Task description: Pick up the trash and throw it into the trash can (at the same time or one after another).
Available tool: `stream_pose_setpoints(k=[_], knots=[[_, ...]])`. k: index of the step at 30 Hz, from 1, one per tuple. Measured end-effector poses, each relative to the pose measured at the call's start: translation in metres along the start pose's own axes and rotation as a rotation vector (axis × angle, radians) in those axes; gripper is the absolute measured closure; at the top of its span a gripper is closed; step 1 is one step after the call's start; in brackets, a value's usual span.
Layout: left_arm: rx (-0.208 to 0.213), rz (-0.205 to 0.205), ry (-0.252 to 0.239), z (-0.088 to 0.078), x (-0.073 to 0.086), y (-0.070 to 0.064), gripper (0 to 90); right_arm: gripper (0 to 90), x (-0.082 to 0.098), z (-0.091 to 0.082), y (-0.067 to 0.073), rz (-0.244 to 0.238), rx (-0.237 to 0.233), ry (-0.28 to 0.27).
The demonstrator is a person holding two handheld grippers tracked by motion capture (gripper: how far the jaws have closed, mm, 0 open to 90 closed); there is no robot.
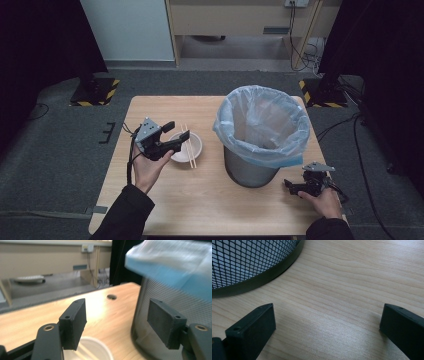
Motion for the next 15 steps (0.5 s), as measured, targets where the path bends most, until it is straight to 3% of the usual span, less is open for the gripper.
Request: stream_pose_setpoints(k=[5, 15], knots=[[-0.044, 0.0, 0.058, 0.008, 0.02, 0.013, 32.3, 0.4, 0.0, 0.0, 0.0, 0.0, 0.0, 0.0], [-0.085, -0.03, 0.163, 0.024, 0.053, 0.031, 35.5, 0.4, 0.0, 0.0, 0.0, 0.0, 0.0, 0.0]])
Point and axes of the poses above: each handheld gripper's, and its own axes: z roughly forward along the jaws, x roughly out of its underside, y roughly to its left, the point moved 5 cm from there along z, roughly forward along the jaws, and after that the axes turned 6 degrees about -x, right-handed, at the moved point
